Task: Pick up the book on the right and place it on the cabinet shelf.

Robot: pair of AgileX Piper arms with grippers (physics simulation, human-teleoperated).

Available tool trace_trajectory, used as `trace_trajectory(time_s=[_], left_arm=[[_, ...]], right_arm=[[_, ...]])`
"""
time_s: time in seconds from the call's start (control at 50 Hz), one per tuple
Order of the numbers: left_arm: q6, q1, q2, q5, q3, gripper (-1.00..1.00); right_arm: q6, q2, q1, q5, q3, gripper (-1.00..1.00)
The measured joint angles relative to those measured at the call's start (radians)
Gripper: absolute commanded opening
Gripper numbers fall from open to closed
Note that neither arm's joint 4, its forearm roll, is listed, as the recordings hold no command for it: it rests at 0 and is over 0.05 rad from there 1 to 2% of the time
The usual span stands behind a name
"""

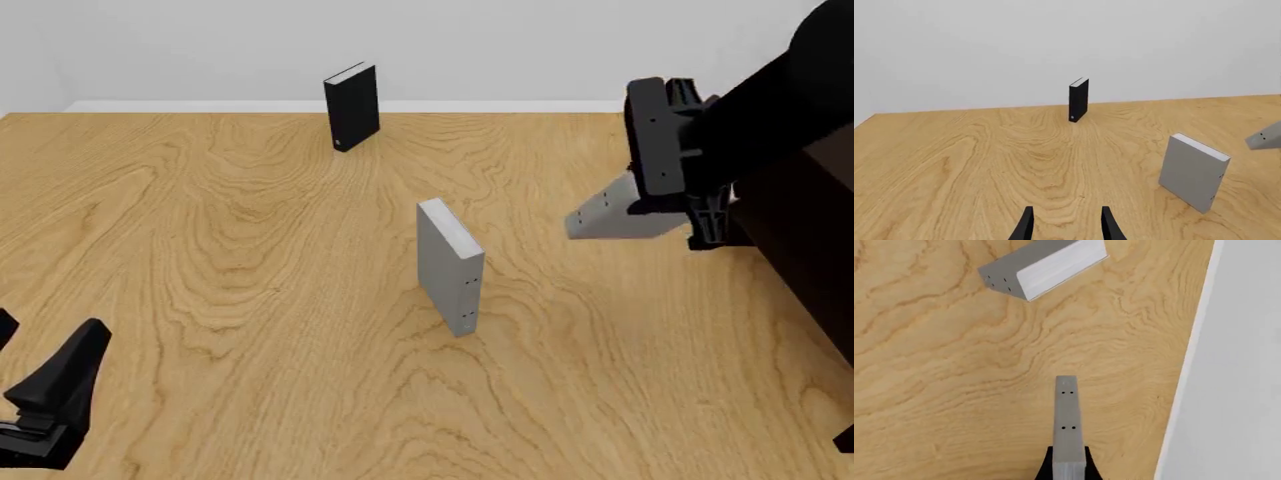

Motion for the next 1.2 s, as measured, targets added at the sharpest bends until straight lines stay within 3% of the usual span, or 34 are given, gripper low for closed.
trace_trajectory(time_s=[0.5, 1.2], left_arm=[[-0.002, -0.004, 0.000, -0.004, -0.005, 1.00], [-0.003, -0.003, 0.000, -0.003, -0.003, 1.00]], right_arm=[[-0.094, -0.185, -0.015, -0.288, 0.238, -1.00], [-0.194, -0.211, -0.036, -0.910, 0.594, -1.00]])
